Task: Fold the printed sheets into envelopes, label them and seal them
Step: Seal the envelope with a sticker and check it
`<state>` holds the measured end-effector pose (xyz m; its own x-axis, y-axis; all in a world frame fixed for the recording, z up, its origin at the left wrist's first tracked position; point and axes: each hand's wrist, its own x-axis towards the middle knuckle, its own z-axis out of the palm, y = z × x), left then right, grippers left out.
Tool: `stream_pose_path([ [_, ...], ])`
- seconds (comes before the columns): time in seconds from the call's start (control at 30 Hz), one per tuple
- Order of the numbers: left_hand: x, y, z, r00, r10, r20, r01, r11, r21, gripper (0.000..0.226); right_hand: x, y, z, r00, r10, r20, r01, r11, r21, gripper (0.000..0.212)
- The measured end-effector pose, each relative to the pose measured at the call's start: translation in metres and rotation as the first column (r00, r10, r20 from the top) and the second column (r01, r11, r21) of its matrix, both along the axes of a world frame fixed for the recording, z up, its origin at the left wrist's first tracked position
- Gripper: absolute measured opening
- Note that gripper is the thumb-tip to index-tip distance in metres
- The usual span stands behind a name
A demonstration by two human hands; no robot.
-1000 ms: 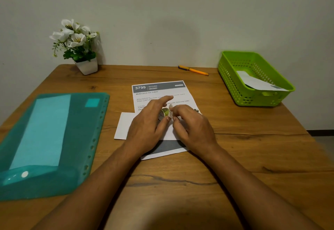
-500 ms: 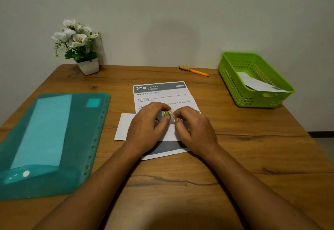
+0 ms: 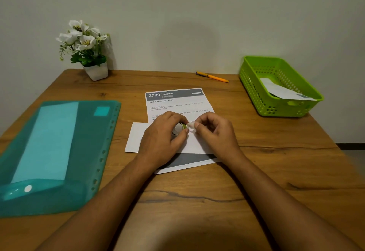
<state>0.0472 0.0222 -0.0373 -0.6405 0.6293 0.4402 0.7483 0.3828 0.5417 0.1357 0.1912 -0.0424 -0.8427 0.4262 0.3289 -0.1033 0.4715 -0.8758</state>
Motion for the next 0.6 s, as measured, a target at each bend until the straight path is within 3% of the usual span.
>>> stream_pose_path([
  [0.13, -0.0012, 0.0001, -0.0016, 1.000, -0.003, 0.004, 0.003, 1.000, -0.020, 0.017, -0.0007, 0.0019, 0.0006, 0.998, 0.051, 0.025, -0.048, 0.991, -0.128, 0.005],
  [0.37, -0.0007, 0.0008, -0.0014, 1.000, -0.019, 0.008, 0.020, 0.999, -0.051, 0.023, -0.0022, 0.0025, 0.0018, 0.996, 0.059, 0.062, -0.045, 0.977, -0.209, 0.015],
  [0.6, -0.0006, 0.0007, -0.0012, 0.999, -0.025, 0.027, 0.026, 0.998, -0.060, 0.024, -0.0015, 0.0025, 0.0074, 0.993, 0.080, 0.082, -0.052, 0.953, -0.299, 0.007],
])
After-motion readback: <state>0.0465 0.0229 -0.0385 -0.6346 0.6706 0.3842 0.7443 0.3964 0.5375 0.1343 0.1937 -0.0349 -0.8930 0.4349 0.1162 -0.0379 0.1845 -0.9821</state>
